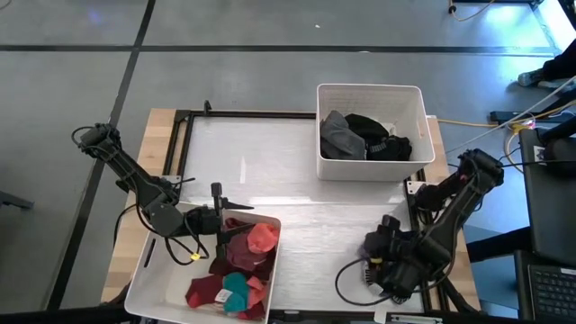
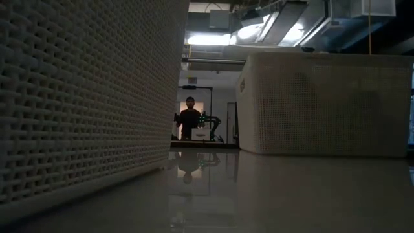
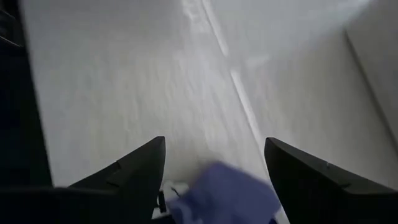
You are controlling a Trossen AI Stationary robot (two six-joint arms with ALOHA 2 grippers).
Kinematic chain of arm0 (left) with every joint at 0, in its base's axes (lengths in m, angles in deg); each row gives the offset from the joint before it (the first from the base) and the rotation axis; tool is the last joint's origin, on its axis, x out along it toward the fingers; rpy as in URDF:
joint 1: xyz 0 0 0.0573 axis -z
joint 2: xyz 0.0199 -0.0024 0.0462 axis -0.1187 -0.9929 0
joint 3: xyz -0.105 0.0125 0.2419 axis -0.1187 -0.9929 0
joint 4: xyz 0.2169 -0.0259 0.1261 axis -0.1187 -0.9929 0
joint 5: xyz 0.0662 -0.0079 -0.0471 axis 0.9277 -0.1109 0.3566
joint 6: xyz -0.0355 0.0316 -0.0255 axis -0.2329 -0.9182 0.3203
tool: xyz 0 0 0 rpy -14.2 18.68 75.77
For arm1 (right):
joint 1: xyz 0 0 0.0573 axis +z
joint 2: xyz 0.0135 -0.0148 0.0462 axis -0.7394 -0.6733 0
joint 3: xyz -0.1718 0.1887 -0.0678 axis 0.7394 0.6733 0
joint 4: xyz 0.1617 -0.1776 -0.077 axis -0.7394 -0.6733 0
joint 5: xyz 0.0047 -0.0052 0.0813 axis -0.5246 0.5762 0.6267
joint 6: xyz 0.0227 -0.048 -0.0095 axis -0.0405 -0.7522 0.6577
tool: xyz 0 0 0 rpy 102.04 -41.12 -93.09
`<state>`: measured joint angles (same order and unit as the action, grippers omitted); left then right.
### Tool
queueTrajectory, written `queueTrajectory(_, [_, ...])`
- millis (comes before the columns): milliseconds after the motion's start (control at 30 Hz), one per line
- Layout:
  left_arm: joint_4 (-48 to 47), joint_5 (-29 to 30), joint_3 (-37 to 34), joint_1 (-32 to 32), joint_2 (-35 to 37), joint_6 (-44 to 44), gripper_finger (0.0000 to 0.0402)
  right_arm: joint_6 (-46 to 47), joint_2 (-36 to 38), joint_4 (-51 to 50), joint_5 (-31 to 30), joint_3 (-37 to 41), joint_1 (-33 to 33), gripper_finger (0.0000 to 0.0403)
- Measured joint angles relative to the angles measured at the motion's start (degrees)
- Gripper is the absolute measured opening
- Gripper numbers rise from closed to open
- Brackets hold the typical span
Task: Sort clothes
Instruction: Put the purple sock into the bottom white bin
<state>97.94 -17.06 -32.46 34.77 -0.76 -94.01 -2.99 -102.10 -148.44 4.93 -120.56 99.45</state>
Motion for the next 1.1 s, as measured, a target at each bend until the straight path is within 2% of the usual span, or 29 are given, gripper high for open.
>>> queueTrajectory(300, [0.0, 0.0, 0.0, 0.0, 0.0, 0.4, 0.0180, 9.2, 0.0, -0.4, 6.2, 8.3, 1.6, 0.0273])
queueTrajectory(700, [0.0, 0.0, 0.0, 0.0, 0.0, 0.2, 0.0180, 10.8, 0.0, 5.2, 12.2, 15.1, 1.5, 0.0273])
queueTrajectory(1100, [0.0, 0.0, 0.0, 0.0, 0.0, 0.2, 0.0180, 11.2, 0.0, 15.3, 15.0, 22.2, 1.5, 0.0272])
